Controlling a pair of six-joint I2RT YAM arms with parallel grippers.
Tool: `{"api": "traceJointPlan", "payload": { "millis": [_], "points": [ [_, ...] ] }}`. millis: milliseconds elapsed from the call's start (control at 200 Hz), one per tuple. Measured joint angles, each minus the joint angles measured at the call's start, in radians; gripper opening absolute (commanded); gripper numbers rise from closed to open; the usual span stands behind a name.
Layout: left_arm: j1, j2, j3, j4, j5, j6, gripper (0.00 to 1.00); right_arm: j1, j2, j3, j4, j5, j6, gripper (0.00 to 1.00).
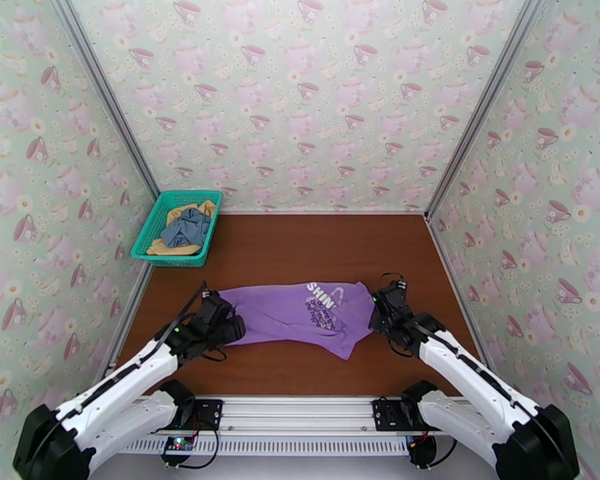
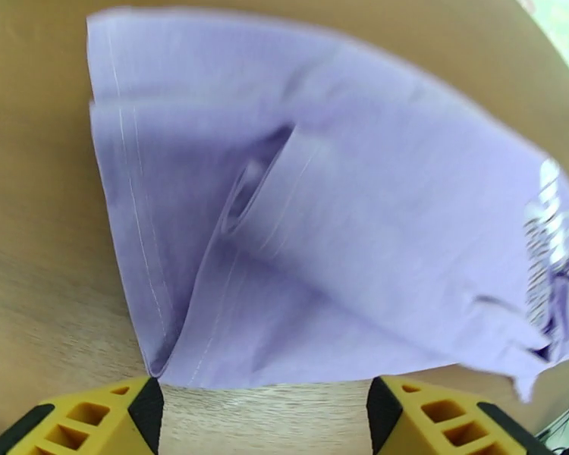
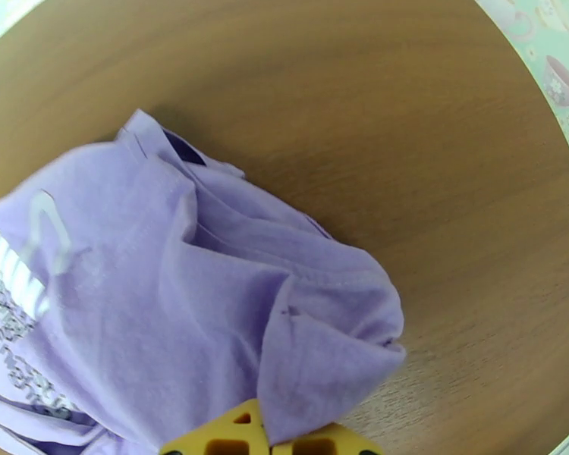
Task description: Fold and stack the mixed laundry pile
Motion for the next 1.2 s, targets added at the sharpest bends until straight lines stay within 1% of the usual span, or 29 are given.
{"api": "traceJointPlan", "payload": {
  "millis": [120, 220, 316, 431, 621, 716, 947, 1202],
  "points": [
    [0.020, 0.113, 0.113, 0.004, 0.003, 0.007, 0.67, 0.000, 0.014, 0.000, 0.009, 0.000, 0.001, 0.00],
    [0.043, 0.276, 0.181, 0.023, 0.020, 0.018, 0.61, 0.000, 0.027, 0.000, 0.017, -0.003, 0.001, 0.00],
    [0.064, 0.425, 0.213, 0.042, 0.032, 0.030, 0.59, 0.000, 0.033, 0.000, 0.020, -0.004, 0.001, 0.00],
    [0.086, 0.527, 0.227, 0.053, 0.032, 0.044, 0.58, 0.000, 0.034, 0.000, 0.020, -0.008, 0.000, 0.00],
    [0.116, 0.586, 0.272, 0.072, 0.021, 0.087, 0.57, 0.000, 0.034, 0.000, 0.023, -0.019, 0.000, 0.00],
    [0.132, 0.608, 0.276, 0.108, 0.021, 0.117, 0.51, 0.000, 0.034, 0.000, 0.027, -0.024, 0.001, 0.00],
    [0.148, 0.681, 0.276, 0.167, 0.026, 0.161, 0.45, 0.000, 0.045, 0.000, 0.042, -0.031, 0.000, 0.00],
    [0.148, 0.688, 0.259, 0.230, 0.039, 0.179, 0.29, 0.000, 0.045, 0.000, 0.045, -0.042, 0.001, 0.00]
  ]
}}
